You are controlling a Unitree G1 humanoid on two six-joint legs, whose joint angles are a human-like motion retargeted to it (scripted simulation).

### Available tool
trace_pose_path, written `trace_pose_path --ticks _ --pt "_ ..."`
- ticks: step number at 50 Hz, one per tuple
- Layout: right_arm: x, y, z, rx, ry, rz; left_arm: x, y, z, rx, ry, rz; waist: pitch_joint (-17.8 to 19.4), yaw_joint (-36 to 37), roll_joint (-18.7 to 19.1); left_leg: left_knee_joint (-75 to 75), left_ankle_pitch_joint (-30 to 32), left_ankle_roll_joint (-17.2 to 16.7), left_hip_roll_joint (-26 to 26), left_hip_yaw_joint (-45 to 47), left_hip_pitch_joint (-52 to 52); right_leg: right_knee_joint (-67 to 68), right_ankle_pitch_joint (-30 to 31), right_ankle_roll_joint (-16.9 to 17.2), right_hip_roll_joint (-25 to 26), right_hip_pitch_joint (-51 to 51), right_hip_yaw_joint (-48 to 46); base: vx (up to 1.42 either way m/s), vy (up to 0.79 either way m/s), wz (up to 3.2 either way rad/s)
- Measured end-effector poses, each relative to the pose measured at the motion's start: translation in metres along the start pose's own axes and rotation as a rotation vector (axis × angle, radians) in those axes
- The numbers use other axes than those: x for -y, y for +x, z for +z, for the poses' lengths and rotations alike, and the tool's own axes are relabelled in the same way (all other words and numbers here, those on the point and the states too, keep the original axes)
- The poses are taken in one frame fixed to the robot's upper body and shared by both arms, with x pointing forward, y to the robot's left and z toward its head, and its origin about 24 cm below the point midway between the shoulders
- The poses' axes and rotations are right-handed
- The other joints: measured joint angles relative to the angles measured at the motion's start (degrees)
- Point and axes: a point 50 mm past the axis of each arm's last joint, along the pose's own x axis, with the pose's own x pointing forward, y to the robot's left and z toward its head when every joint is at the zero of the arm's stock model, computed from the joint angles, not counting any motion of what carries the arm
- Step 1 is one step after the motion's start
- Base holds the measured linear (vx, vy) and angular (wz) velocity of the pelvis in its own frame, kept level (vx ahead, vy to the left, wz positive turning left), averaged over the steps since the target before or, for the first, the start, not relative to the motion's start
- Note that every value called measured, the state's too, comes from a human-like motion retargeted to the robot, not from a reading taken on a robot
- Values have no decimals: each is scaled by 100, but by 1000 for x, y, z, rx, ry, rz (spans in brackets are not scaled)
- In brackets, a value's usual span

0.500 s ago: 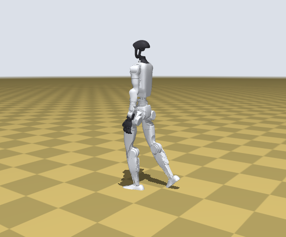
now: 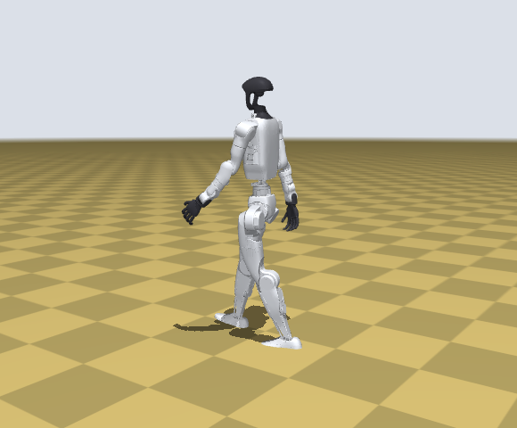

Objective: Walk run

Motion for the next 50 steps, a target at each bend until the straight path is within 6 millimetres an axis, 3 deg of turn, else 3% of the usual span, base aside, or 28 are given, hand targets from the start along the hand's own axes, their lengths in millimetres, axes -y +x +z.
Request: trace_pose_path --ticks 5,8,13,17,20,23,28,33,36,40,45,50 --pt "-8 2 7 9 -52 16 1 -5 -20 -68 2 -16 -158 -192 -87 149 -2 -91 61 -174 160 408 440 -437 -72 -13 -286 56 -23 39" --pt "-14 3 13 26 -48 27 8 -15 -46 -148 34 -51 -290 -98 -119 350 385 -220 162 -175 209 833 242 -706 -73 -59 -411 57 -23 26" --pt "-23 3 51 132 -68 15 15 -43 -102 -304 106 -140 -277 147 -387 1335 1803 -415 159 353 71 817 -279 -904 -90 389 -286 46 -19 -20" --pt "-39 -1 91 265 6 32 20 -77 -150 -471 185 -210 -172 353 -752 2915 2618 -267 38 785 -480 699 -591 -994 -365 854 -238 46 -14 12" --pt "-56 -8 126 349 32 74 27 -106 -184 -615 181 -230 -76 487 -958 3982 2028 -59 285 1421 -1003 679 -785 -1058 -524 1145 -280 51 -14 19" --pt "-75 -20 166 463 16 88 39 -140 -214 -755 83 -239 -52 550 -825 3844 1617 -247 548 1617 -1537 495 -875 -1134 -313 1442 -349 43 -6 -5" --pt "-99 -52 227 685 -32 131 64 -191 -246 -938 -65 -264 -23 567 -436 2292 1202 -516 723 1579 -2154 134 -1042 -1302 183 1934 -554 36 0 4" --pt "-111 -77 263 819 -64 139 78 -226 -262 -1058 -144 -285 163 742 -129 573 1391 -983 716 774 -2368 -127 -1258 -1434 695 2571 -570 46 -1 -19" --pt "-119 -84 272 849 -68 144 85 -234 -264 -1086 -177 -303 250 878 -77 61 1468 -1179 733 545 -2465 -201 -1382 -1451 813 2907 -441 55 6 -47" --pt "-126 -87 273 866 -46 172 85 -223 -259 -1040 -162 -325 284 958 -107 141 1352 -965 666 313 -2571 -233 -1524 -1409 820 3219 -389 56 8 -20" --pt "-114 -73 256 806 -35 154 78 -205 -251 -955 -62 -349 206 1238 -86 563 1605 -716 650 498 -2393 -220 -1487 -1229 772 3650 -241 60 17 -37" --pt "-103 -50 224 679 -72 145 74 -177 -234 -861 -111 -329 41 1200 -78 1117 1114 -280 626 721 -2380 325 -894 -1028 457 3656 -391 57 23 -36"
